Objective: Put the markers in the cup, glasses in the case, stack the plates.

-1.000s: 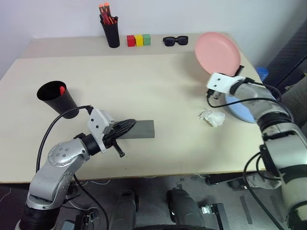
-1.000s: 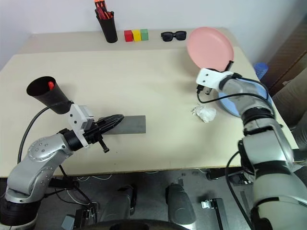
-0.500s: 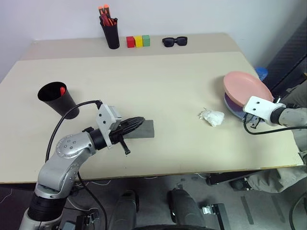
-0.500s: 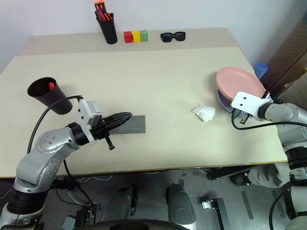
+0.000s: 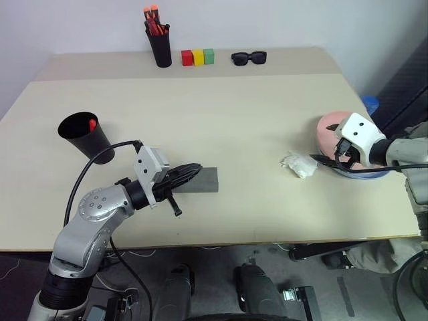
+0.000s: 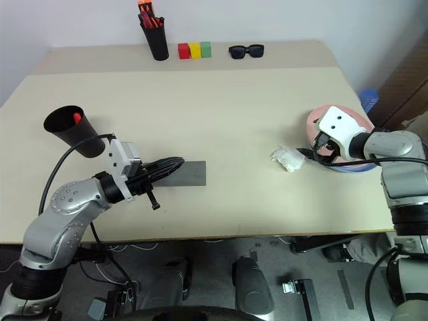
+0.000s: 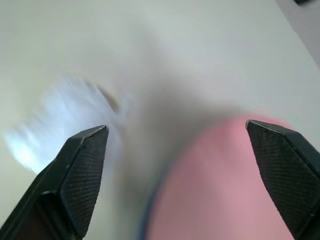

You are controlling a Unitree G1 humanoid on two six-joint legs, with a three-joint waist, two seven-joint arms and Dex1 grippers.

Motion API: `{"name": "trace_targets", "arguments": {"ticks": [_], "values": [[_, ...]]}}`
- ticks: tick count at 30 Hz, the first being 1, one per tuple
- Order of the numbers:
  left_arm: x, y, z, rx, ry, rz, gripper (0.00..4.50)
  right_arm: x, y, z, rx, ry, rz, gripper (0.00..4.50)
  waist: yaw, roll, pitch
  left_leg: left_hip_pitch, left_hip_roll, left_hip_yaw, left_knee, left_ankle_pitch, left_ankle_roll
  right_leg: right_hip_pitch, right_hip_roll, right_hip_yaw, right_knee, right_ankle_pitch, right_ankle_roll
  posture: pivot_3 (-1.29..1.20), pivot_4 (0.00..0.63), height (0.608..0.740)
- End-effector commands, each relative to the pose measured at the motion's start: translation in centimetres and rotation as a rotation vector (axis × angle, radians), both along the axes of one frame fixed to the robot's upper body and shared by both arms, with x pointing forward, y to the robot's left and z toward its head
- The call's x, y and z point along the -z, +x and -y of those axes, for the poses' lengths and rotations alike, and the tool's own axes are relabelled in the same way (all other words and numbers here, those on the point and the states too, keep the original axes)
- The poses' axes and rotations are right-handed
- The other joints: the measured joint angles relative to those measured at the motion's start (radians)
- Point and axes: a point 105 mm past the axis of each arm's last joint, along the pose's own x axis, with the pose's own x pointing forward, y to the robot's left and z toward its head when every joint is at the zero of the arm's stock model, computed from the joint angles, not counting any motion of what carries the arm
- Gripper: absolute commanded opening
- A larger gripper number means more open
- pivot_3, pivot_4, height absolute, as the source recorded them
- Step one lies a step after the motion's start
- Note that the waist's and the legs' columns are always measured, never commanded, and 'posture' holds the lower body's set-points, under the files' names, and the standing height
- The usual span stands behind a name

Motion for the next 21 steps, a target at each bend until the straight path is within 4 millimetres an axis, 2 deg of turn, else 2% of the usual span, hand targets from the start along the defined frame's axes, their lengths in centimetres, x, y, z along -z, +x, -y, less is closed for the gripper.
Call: {"name": "trace_targets", "arguments": {"ticks": [1, 6, 12, 15, 21], "values": [[-0.9, -0.5, 0.3, 0.014, -0.014, 0.046, 0.00, -0.2, -1.3, -1.9, -0.075, 0.076, -0.043, 4.49, 0.003, 0.000, 0.000, 0.000, 0.000, 0.000, 0.000, 0.000, 0.000, 0.000, 0.000, 0.000, 0.000, 0.000, 0.000, 0.00, 0.150, 0.740], [-0.8, -0.7, 0.3, 0.012, -0.015, 0.045, 0.00, 2.7, -1.6, -1.0, -0.024, -0.021, -0.105, 4.49, 0.005, 0.000, 0.000, 0.000, 0.000, 0.000, 0.000, 0.000, 0.000, 0.000, 0.000, -0.001, 0.000, 0.000, 0.000, 0.00, 0.150, 0.740], [-0.8, -0.6, 0.2, 0.011, -0.011, 0.042, 0.00, 3.6, -1.6, -0.6, 0.006, -0.037, -0.119, 4.49, -0.001, 0.000, 0.000, 0.000, 0.000, 0.000, 0.000, 0.000, 0.000, 0.000, 0.000, -0.001, 0.000, 0.000, 0.000, 0.00, 0.150, 0.740], [-0.8, -0.6, 0.2, 0.012, -0.010, 0.042, 0.00, 3.4, -1.8, -1.1, -0.011, -0.016, -0.124, 3.68, 0.000, 0.000, 0.000, 0.000, 0.000, 0.000, 0.000, 0.000, 0.000, 0.000, 0.000, -0.001, 0.000, 0.000, 0.000, 0.00, 0.150, 0.740], [-0.7, -0.6, 0.3, 0.018, -0.014, 0.041, 0.00, 2.6, -1.6, -0.7, 0.003, -0.022, -0.096, 0.48, 0.000, 0.000, 0.000, 0.000, 0.000, 0.000, 0.000, 0.000, 0.000, 0.000, 0.000, -0.001, 0.000, 0.000, 0.000, 0.00, 0.150, 0.740]]}}
